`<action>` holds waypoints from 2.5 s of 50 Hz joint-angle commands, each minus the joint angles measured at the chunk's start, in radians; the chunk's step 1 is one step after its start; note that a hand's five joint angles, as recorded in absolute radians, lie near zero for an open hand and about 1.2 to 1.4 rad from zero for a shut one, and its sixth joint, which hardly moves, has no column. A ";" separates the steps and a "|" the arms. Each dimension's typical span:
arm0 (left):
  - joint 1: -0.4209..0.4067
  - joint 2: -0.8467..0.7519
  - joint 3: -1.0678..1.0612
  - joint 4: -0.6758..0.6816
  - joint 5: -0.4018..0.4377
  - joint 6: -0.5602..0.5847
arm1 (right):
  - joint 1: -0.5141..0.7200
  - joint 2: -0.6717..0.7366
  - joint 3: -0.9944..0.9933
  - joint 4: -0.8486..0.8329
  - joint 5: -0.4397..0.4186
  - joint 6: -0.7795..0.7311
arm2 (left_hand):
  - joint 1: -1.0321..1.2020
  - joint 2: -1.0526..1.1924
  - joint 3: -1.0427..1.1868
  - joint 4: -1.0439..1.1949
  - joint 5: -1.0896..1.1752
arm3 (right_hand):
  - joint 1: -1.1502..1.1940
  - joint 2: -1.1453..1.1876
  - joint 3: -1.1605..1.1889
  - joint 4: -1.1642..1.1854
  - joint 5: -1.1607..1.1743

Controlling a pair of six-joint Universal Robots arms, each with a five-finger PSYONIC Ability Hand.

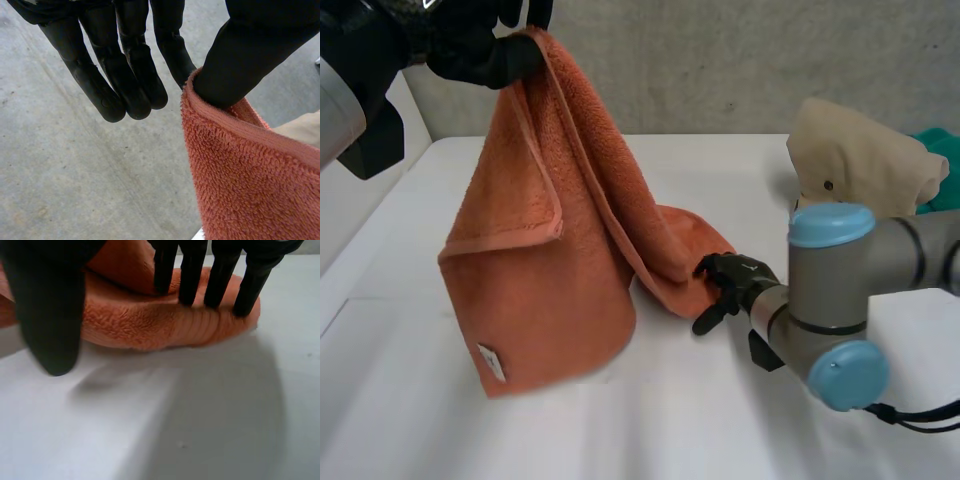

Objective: Fold the laundry.

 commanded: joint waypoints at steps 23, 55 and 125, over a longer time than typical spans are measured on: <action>0.347 -0.349 -0.205 -0.066 0.142 0.213 | -0.361 -0.420 -0.074 0.762 -0.265 -1.124 | 0.248 0.202 0.208 0.203 0.226 | 0.876 0.876 0.878 0.883 0.873; 0.266 -0.347 -0.047 0.348 -0.120 0.110 | -0.342 -0.372 -0.173 -0.337 -0.185 -0.498 | 0.248 0.202 0.208 0.203 0.226 | 0.876 0.876 0.878 0.883 0.873; 0.386 -0.621 -0.264 0.183 0.096 0.301 | -0.497 -0.368 0.384 -0.111 -0.323 -0.648 | 0.248 0.202 0.208 0.203 0.226 | 0.876 0.876 0.878 0.883 0.873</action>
